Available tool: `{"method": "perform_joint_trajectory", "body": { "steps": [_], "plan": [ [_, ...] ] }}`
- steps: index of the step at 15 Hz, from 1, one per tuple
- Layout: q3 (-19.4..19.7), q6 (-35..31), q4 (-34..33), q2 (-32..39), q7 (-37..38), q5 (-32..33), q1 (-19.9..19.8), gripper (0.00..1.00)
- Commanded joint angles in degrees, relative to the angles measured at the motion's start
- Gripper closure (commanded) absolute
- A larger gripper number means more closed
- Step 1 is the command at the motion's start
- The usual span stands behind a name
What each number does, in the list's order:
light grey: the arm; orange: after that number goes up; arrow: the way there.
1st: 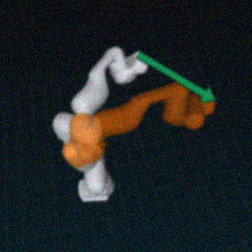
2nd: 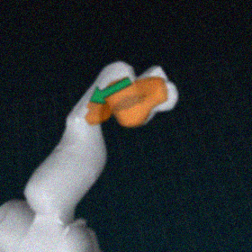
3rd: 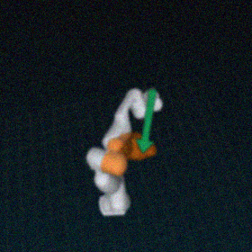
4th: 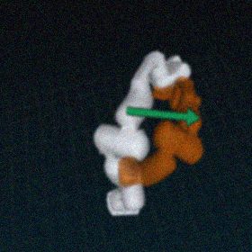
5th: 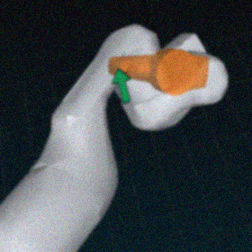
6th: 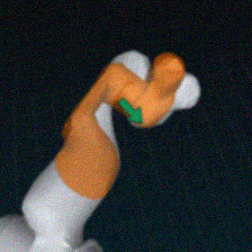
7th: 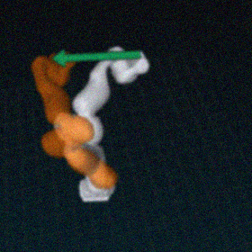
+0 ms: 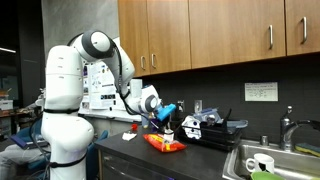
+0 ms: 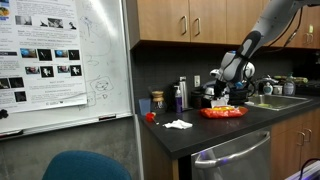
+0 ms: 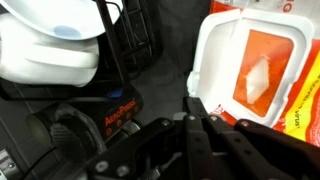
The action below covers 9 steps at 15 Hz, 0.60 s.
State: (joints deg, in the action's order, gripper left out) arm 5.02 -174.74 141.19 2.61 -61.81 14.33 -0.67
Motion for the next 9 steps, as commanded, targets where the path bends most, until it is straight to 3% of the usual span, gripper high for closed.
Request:
{"method": "perform_joint_trajectory", "body": {
  "steps": [1, 9],
  "plan": [
    [-0.9, -1.7, -2.1, 3.9, -3.8, -3.0, -0.5, 0.99],
    [-1.4, -1.3, -2.8, 5.4, -6.1, -4.1, -2.0, 0.99]
  ]
}}
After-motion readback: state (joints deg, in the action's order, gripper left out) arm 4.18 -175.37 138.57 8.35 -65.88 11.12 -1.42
